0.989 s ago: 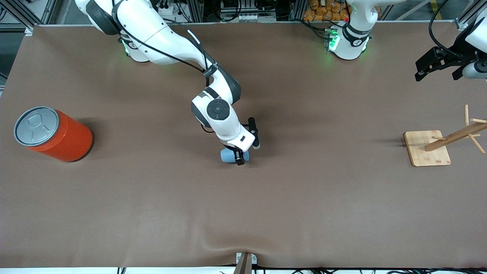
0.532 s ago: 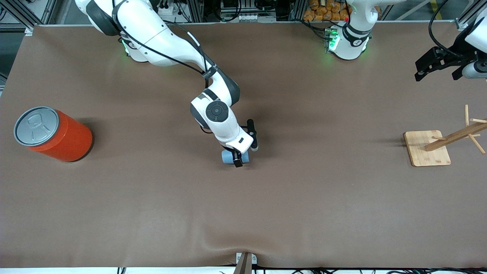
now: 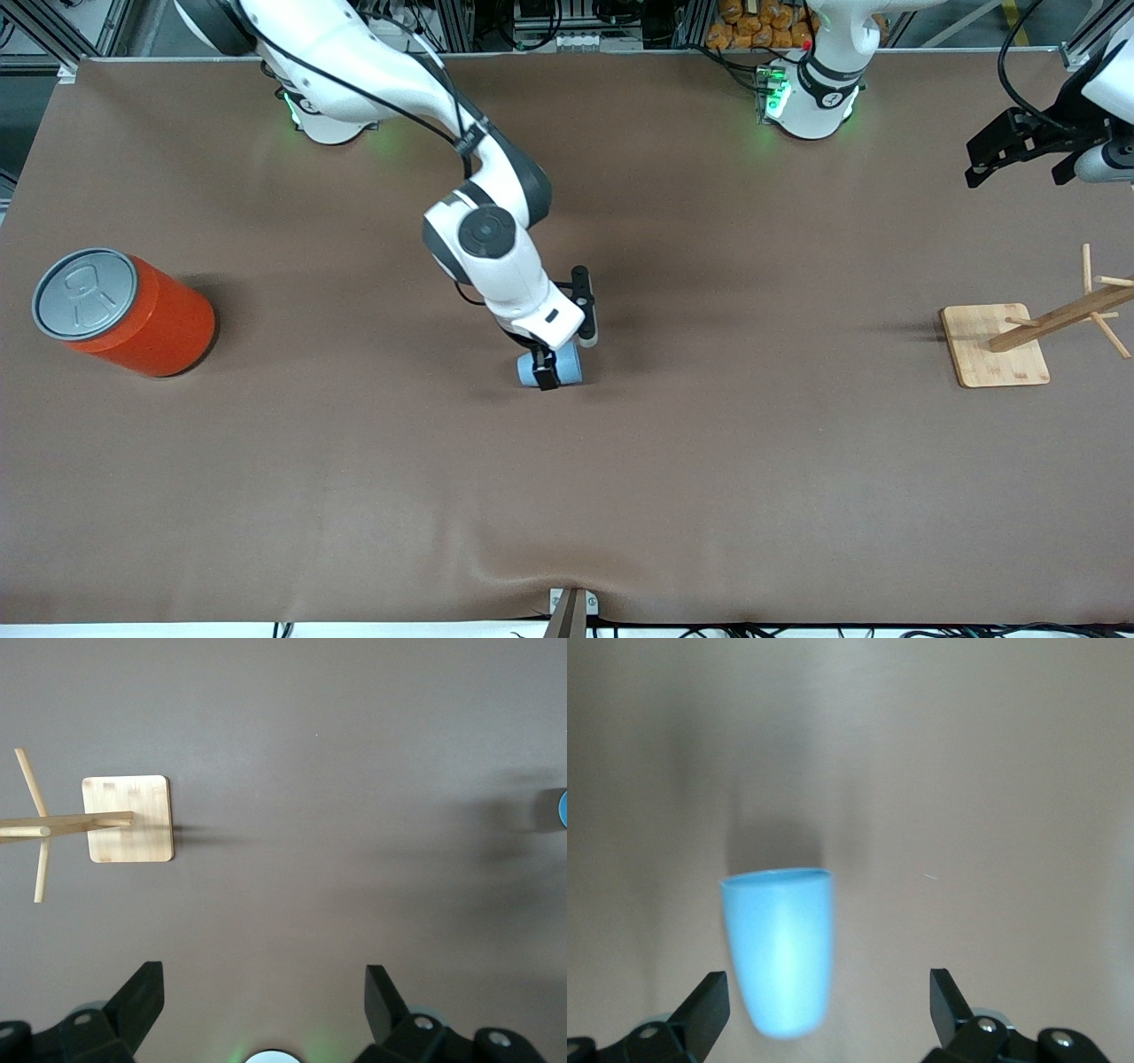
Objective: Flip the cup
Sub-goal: 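Lower the blue cup onto its side and open the right gripper, then withdraw the right gripper while the left gripper reaches the blue cup, then grasp the blue cup's rim with the left gripper and lift it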
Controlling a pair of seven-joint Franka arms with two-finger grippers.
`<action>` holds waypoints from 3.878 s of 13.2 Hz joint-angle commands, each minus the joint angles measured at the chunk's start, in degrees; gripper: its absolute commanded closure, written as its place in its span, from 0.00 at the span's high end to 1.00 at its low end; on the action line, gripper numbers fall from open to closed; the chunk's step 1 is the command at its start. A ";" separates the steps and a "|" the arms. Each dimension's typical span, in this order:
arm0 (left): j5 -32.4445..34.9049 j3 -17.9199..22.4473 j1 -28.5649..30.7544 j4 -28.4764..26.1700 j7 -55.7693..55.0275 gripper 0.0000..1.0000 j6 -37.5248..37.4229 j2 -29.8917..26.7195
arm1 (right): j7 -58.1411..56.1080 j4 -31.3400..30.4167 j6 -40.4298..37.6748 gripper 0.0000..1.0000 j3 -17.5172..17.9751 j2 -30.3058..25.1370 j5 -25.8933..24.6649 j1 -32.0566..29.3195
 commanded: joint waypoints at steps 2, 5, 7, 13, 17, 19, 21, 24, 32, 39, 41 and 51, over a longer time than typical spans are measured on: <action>-0.33 -0.21 0.19 0.76 -0.13 1.00 -1.18 0.22 | 0.61 -0.86 1.08 1.00 0.77 -2.02 0.42 -4.67; -0.85 -0.56 0.10 0.41 0.13 1.00 -1.18 1.18 | 0.79 -1.30 -0.23 1.00 0.77 -4.57 0.34 -7.92; -4.18 -0.56 0.10 0.76 0.74 1.00 -0.66 3.98 | 0.88 -1.30 -3.91 1.00 0.77 -5.71 0.34 -11.08; -18.06 -1.70 -2.71 0.85 0.66 1.00 10.40 16.11 | 1.23 -1.30 -15.34 1.00 0.68 -12.21 0.34 -24.78; -25.89 -1.70 -6.13 0.67 0.74 1.00 16.56 24.02 | 10.85 -1.30 -20.43 1.00 0.77 -18.36 0.42 -31.92; -29.40 -1.70 -7.63 0.68 0.74 1.00 19.81 27.88 | 19.47 -2.43 -25.17 1.00 0.51 -23.53 0.34 -32.01; -33.79 -1.70 -8.95 0.59 0.83 1.00 23.33 30.88 | 26.51 -5.07 -29.83 1.00 -2.64 -30.12 0.34 -30.96; -43.45 -1.70 -11.67 0.85 1.18 1.00 31.66 36.41 | 37.66 -5.08 -40.11 1.00 -4.33 -36.11 0.34 -30.69; -71.57 -1.70 -17.83 0.94 22.25 1.00 41.36 49.60 | 51.85 -5.78 -50.25 1.00 -9.15 -39.91 4.73 -31.31; -85.83 -1.62 -22.75 -0.99 32.03 1.00 43.12 54.53 | 54.14 -5.70 -50.24 1.00 -9.16 -39.47 4.91 -31.22; -87.24 -1.62 -23.37 -1.17 32.12 1.00 43.12 55.15 | 54.14 -5.70 -50.25 1.00 -9.16 -39.12 5.00 -31.66; -95.34 -1.53 -27.68 0.94 33.44 0.43 45.67 57.79 | 53.17 -5.79 -51.30 1.00 -8.63 -38.77 5.00 -27.19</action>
